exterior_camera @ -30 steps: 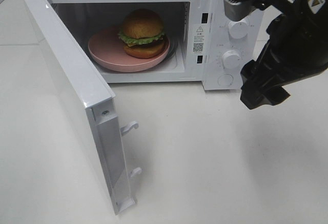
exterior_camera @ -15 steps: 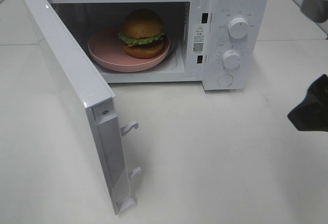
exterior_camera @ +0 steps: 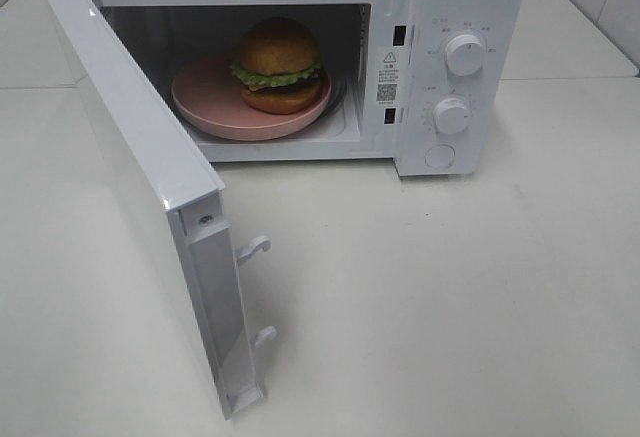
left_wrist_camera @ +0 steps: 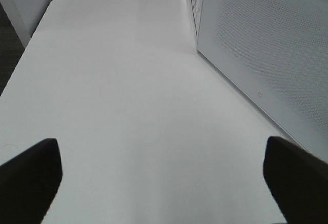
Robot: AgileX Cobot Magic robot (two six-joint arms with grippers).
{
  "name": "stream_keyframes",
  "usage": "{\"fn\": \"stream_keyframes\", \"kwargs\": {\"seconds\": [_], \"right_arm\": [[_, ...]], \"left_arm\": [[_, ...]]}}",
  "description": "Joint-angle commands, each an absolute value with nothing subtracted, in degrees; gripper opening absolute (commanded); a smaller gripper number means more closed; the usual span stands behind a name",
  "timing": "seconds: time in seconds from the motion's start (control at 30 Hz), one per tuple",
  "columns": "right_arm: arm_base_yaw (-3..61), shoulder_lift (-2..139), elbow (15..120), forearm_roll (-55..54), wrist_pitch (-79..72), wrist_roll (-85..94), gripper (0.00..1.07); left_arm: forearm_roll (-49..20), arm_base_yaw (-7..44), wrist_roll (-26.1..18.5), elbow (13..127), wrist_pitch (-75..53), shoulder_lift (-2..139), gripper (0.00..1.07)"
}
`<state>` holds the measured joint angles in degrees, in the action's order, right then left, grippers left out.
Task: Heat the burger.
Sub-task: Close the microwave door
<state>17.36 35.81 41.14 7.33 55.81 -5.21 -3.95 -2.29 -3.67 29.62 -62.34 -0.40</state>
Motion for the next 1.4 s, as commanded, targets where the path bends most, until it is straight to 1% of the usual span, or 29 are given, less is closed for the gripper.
{"fn": "stream_keyframes", "kwargs": {"seconds": [0.03, 0.13, 0.2, 0.27, 0.37, 0.47, 0.53, 0.77, 0.83, 0.93, 1.4], "right_arm": [[13.6, 28.4, 37.9, 7.6, 55.5, -5.8, 0.79], [11.4, 23.8, 35.8, 7.3, 54.7, -6.5, 0.8], [11.1, 22.3, 34.9, 7.3, 54.3, -7.4, 0.8], [9.5, 17.1, 31.8, 7.3, 52.9, -8.9, 0.78], [8.1, 13.6, 30.4, 7.3, 52.7, -8.9, 0.76], [7.8, 12.7, 30.0, 7.3, 52.6, -9.4, 0.76], [6.8, 9.5, 29.5, 7.4, 52.7, -10.1, 0.76], [6.8, 2.8, 29.2, 7.6, 54.1, -10.2, 0.76], [5.7, -0.7, 28.2, 7.7, 55.2, -10.1, 0.76], [4.1, -1.8, 28.2, 7.7, 55.2, -10.0, 0.76], [4.3, -1.8, 28.2, 7.7, 55.2, -10.1, 0.76]], "left_arm": [[-4.0, -2.4, -3.6, 29.7, -61.3, -1.1, 1.0], [-4.0, -2.4, -3.6, 29.7, -61.3, -1.1, 1.0], [-4.0, -2.4, -3.6, 29.7, -61.3, -1.1, 1.0], [-4.0, -2.4, -3.6, 29.7, -61.3, -1.1, 1.0], [-4.0, -2.4, -3.6, 29.7, -61.3, -1.1, 1.0], [-4.0, -2.4, -3.6, 29.7, -61.3, -1.1, 1.0], [-4.0, -2.4, -3.6, 29.7, -61.3, -1.1, 1.0], [-4.0, -2.4, -3.6, 29.7, -61.3, -1.1, 1.0], [-4.0, -2.4, -3.6, 29.7, -61.3, -1.1, 1.0], [-4.0, -2.4, -3.6, 29.7, -61.3, -1.1, 1.0], [-4.0, -2.4, -3.6, 29.7, -61.3, -1.0, 1.0]]}}
